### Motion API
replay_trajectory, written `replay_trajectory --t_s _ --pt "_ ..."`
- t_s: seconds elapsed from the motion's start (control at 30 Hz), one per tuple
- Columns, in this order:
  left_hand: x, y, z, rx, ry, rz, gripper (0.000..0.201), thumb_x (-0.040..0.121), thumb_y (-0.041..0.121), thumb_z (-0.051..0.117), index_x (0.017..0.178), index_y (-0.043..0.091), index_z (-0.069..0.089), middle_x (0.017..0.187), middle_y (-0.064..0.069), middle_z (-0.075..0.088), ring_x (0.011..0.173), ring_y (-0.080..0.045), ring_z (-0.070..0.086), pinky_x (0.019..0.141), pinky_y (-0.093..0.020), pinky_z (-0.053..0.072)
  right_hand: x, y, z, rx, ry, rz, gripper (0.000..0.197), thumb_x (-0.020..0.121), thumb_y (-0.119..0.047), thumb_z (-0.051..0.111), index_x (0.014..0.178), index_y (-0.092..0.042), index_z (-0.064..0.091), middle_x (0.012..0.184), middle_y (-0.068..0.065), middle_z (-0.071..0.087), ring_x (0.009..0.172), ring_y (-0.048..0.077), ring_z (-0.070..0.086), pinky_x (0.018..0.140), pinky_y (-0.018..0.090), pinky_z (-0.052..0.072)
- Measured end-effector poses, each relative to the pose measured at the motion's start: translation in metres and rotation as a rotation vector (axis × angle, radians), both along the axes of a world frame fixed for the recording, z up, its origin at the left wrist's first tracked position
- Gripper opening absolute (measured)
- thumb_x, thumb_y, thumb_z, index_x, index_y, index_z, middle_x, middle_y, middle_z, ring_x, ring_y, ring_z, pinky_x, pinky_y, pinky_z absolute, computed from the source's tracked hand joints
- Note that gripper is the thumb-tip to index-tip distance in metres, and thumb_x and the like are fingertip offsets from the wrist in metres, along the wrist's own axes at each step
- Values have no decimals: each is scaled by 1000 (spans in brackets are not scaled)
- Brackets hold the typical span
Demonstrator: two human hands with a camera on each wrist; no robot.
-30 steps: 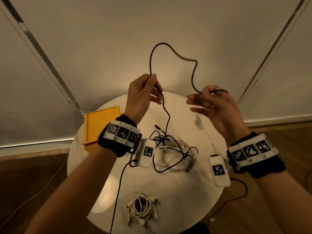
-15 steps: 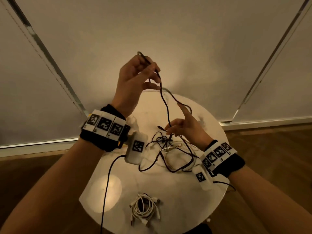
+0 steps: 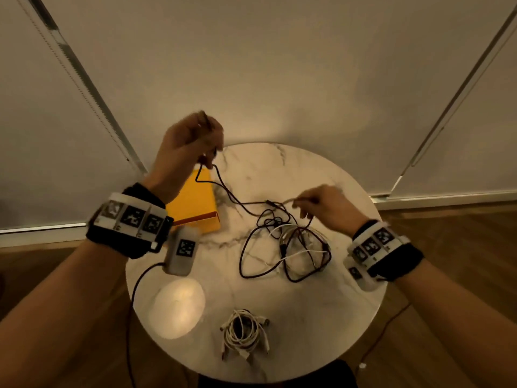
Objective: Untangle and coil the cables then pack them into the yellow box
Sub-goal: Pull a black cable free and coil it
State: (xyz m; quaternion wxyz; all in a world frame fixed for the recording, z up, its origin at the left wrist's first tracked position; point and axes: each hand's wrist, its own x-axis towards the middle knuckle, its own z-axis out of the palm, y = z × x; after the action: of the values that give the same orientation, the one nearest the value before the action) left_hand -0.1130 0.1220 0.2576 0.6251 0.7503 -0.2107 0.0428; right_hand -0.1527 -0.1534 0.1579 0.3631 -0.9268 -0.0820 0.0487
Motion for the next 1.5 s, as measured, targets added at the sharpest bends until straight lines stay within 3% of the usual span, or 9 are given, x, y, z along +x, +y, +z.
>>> replay_trajectory --t_s 0.1,0.23,0.37,0.57,0.73,0.9,1.1,1.37,1.5 --pt "-11 -18 -26 205 23 -106 12 87 20 63 98 14 63 71 -7 60 67 -17 50 58 -30 43 7 4 51 196 -110 -6 20 96 -17 55 93 -9 73 68 9 71 56 14 63 50 18 45" --pt "-23 -49 -45 560 -135 -208 40 79 44 75 110 20 66 74 -1 60 63 -10 48 59 -24 39 -1 23 96 382 -148 75 19 96 -8 54 98 -5 72 70 16 70 59 23 64 50 30 53" --pt "-19 -64 -40 550 -187 -74 30 90 41 61 72 19 69 57 -7 57 52 -13 45 55 -35 37 -1 29 100 469 -227 57 16 93 -8 58 101 -2 70 76 13 69 69 26 67 57 37 57" --pt "3 -49 -2 238 -86 88 53 95 41 55 56 5 55 54 -24 43 45 -22 38 49 -31 34 -12 17 4 157 -63 -67 42 77 -38 77 111 -20 59 94 -3 66 85 15 63 77 31 51" --pt "3 -38 14 98 -138 101 53 97 32 54 53 4 44 54 -24 32 47 -24 27 49 -33 30 -45 24 -126 -91 248 68 21 88 -33 65 83 -12 63 85 6 63 80 21 57 70 30 41" --pt "8 -24 13 40 -156 234 53 99 27 52 60 -7 40 56 -19 30 50 -27 23 50 -35 22 -55 7 -153 31 266 -58 27 92 -31 62 74 -11 68 71 5 66 70 20 62 60 19 40" --pt "20 2 42 -178 -156 395 40 97 29 53 59 18 49 52 6 40 46 -10 31 44 -36 20 -60 -19 -170 -20 396 -23 62 71 -34 83 126 -17 58 118 -5 61 111 12 59 87 14 41" --pt "-6 -21 28 267 -179 2 38 96 26 57 60 13 61 53 -10 47 51 -20 38 52 -32 29 -31 14 -49 39 -15 -82 30 86 -15 66 116 -18 66 101 -2 68 87 9 61 80 23 49" --pt "-14 -33 9 558 -232 -120 24 90 24 62 69 13 66 59 -8 54 54 -21 44 55 -35 35 -27 46 28 383 -350 -90 60 84 -15 69 136 -27 43 131 -7 48 111 3 51 84 14 47"
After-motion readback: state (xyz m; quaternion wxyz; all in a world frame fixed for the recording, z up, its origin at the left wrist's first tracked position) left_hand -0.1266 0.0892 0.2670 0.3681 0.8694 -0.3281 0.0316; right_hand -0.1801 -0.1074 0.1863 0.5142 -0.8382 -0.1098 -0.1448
